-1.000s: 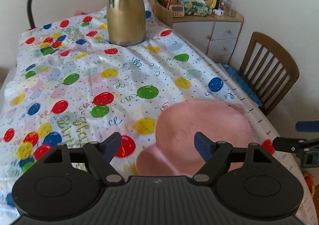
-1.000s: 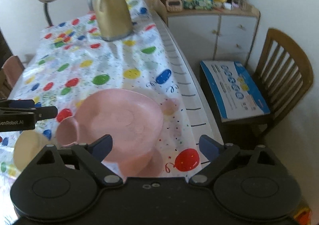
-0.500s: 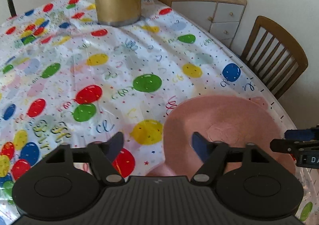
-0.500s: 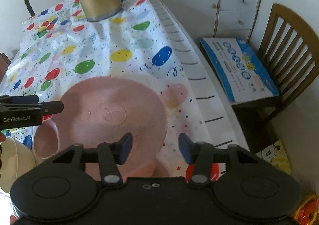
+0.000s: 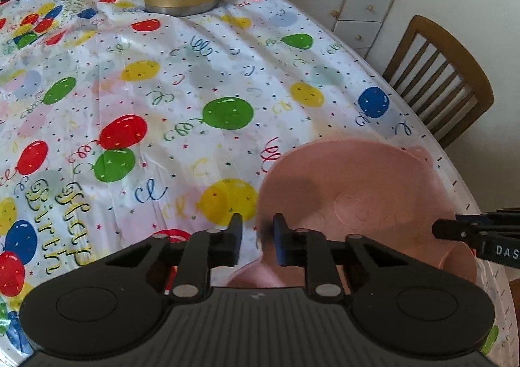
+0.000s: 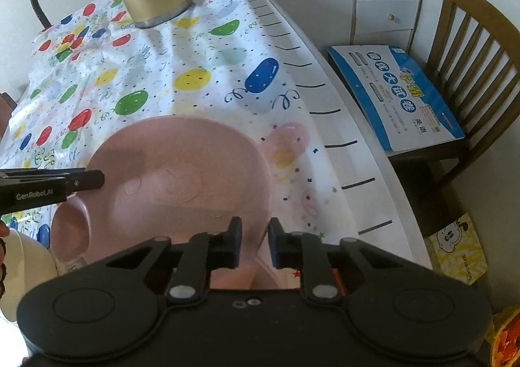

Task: Organize plates and bowls
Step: 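Grasp the pink mouse-shaped plate rim with the left gripper and lift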

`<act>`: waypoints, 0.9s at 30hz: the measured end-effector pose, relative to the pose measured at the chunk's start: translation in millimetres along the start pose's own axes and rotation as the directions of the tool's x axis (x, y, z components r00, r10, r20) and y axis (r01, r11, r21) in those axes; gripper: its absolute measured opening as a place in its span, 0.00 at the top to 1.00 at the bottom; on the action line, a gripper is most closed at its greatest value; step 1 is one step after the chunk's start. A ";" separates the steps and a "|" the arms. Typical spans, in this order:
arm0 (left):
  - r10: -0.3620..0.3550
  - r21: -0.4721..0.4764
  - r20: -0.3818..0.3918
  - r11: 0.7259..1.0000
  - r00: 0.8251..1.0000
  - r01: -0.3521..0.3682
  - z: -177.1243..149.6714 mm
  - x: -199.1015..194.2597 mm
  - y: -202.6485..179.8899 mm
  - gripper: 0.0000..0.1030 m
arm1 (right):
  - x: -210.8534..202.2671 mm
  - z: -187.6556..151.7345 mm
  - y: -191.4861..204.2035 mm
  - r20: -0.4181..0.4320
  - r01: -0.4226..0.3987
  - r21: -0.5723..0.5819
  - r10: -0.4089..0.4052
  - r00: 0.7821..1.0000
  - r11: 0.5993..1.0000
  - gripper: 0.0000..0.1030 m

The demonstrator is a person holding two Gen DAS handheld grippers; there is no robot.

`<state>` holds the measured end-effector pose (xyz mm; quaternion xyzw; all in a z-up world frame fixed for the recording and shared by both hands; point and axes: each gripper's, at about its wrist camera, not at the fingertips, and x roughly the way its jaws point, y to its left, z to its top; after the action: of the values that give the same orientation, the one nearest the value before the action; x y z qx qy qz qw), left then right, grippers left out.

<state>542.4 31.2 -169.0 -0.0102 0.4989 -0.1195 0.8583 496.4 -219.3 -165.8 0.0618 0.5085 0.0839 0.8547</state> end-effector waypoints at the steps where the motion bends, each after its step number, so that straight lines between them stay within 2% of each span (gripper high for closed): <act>1: -0.001 0.007 -0.002 1.000 1.000 0.001 -0.1 0.6 -1.9 0.87 | 0.0 0.1 -1.0 0.000 0.001 0.005 -0.001 1.000 1.000 0.90; 15: 0.013 0.018 0.018 1.000 1.000 -0.013 -2.9 -16.4 -20.5 0.88 | -16.3 -1.2 -9.6 0.015 0.011 0.050 -0.012 1.000 0.999 0.93; 27: -0.007 0.034 0.088 0.999 0.996 0.004 -5.8 -71.2 -58.9 0.88 | -76.9 -9.1 -26.5 0.095 0.000 0.064 -0.006 0.995 0.998 0.95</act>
<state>492.1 -10.1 -103.1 -0.0024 0.4584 -0.1298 0.8792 454.5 -260.9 -109.1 0.0924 0.4697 0.0632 0.8757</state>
